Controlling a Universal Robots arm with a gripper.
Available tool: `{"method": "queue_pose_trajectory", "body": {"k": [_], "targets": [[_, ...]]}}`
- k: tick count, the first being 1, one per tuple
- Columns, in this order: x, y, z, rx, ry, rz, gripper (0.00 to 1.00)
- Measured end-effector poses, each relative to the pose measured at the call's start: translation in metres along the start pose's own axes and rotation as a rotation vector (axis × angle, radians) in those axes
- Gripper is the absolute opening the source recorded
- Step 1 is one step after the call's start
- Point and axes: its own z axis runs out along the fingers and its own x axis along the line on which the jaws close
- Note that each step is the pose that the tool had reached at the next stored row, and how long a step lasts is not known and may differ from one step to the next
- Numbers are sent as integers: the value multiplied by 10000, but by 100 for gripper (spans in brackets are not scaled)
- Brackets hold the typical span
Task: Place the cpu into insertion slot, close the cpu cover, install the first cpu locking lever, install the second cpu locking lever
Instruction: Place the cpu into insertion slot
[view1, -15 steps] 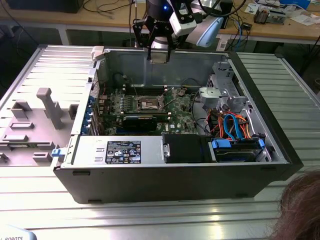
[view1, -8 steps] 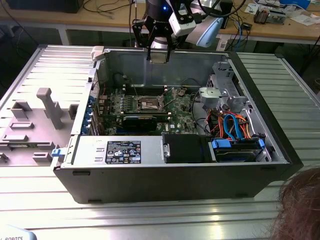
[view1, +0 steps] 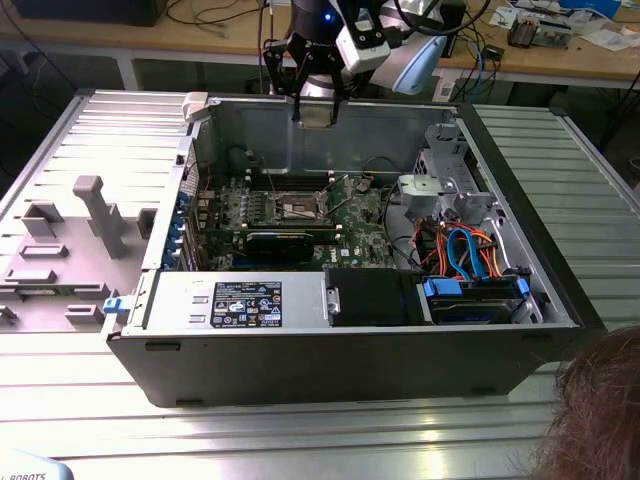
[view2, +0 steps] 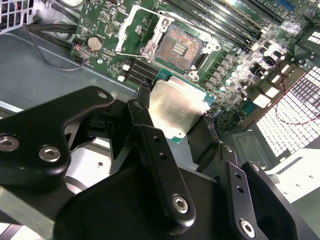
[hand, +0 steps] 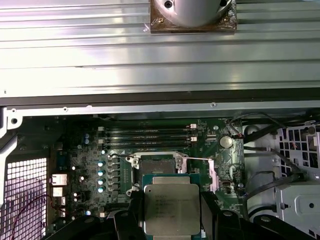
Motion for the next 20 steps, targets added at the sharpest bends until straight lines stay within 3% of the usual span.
{"method": "queue_pose_trajectory", "body": {"k": [20], "targets": [[29,-4,32,0,0,0,54]]}}
